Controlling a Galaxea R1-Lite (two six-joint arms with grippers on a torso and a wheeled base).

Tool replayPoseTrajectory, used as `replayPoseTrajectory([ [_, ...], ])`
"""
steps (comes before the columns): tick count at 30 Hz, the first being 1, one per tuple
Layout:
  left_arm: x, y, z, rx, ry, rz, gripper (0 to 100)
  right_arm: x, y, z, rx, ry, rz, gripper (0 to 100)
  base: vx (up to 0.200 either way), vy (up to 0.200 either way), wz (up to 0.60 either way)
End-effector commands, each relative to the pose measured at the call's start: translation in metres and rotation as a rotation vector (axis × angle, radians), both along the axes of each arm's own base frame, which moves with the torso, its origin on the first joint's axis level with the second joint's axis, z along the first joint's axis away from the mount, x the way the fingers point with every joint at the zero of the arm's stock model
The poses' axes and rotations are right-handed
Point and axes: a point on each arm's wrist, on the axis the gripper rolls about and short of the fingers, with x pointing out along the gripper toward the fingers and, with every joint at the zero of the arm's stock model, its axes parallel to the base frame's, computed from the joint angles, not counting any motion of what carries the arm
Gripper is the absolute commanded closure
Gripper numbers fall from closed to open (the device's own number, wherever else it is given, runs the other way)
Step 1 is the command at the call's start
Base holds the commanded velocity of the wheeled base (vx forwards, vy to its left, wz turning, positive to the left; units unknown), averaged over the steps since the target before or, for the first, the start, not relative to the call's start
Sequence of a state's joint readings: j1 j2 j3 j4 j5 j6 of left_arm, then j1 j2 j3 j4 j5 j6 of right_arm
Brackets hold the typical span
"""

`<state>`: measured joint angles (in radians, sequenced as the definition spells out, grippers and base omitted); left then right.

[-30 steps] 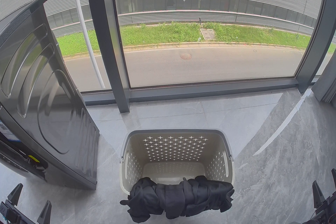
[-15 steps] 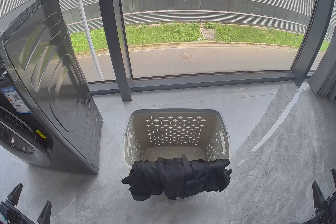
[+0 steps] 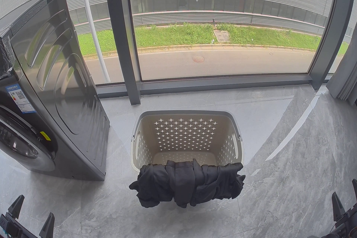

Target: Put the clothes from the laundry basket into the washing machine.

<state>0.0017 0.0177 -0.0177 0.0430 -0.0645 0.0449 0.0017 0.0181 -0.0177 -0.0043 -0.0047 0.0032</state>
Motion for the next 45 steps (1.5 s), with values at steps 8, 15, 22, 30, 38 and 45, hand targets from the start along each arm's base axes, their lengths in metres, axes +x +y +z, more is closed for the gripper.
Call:
replayPoseTrajectory([
  [8,0.0000,0.0000,-0.0053,0.000,0.000,0.000,0,-0.0001,0.0000,-0.0053,0.000,-0.001,0.000,0,0.000,0.200,0.00],
  [15,0.0000,0.0000,-0.0053,0.000,0.000,0.000,0,-0.0001,0.0000,-0.0053,0.000,-0.001,0.000,0,0.000,0.200,0.00],
  [22,0.0000,0.0000,-0.0053,0.001,0.000,0.000,0,-0.0001,0.0000,-0.0053,0.000,-0.001,0.000,0,0.000,0.200,0.00],
  [30,0.0000,0.0000,-0.0053,0.007,0.000,0.001,0,-0.0001,-0.0001,-0.0053,0.000,-0.001,-0.005,0,0.000,0.125,0.00],
  [38,0.0000,0.0000,-0.0053,0.000,0.000,0.000,0,-0.0001,-0.0001,-0.0053,0.000,-0.001,-0.006,0,0.000,0.000,0.15],
  [45,0.0000,0.0000,-0.0053,0.000,0.000,0.000,0,-0.0001,-0.0001,-0.0053,0.000,-0.001,-0.006,0,0.000,0.200,0.00],
])
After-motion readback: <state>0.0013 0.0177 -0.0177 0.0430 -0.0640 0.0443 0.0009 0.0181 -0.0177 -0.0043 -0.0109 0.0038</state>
